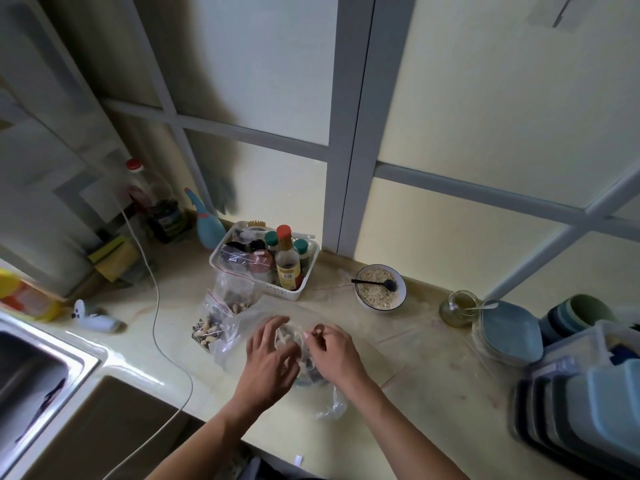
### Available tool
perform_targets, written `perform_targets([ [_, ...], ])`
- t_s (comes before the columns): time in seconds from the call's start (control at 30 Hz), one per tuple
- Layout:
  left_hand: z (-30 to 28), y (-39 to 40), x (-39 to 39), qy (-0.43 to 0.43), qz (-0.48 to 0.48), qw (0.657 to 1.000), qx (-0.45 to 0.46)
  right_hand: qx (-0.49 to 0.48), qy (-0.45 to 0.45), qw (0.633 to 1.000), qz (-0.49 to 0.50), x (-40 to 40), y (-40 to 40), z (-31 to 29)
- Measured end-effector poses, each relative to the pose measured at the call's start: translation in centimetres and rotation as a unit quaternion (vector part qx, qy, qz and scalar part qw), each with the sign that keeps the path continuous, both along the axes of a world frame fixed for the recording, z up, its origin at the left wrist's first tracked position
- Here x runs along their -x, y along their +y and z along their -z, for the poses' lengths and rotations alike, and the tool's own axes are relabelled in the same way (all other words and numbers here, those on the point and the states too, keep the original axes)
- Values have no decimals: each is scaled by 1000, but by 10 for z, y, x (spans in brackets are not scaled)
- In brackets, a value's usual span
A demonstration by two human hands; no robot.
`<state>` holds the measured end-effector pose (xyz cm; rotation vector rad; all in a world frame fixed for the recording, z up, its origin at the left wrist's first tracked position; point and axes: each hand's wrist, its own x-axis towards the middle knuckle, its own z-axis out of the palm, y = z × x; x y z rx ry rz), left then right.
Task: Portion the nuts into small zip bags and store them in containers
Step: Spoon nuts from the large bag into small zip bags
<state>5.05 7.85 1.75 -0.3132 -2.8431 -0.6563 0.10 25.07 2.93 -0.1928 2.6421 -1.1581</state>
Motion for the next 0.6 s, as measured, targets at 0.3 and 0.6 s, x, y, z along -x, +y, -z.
perform_targets([
  [0.3, 3, -1, -6, 12, 34, 999, 36, -18, -69, 997, 2, 16, -11, -3],
  [0.6, -8, -21, -11, 13, 5, 1000, -12, -108, 39, 992, 53, 9, -21, -4],
])
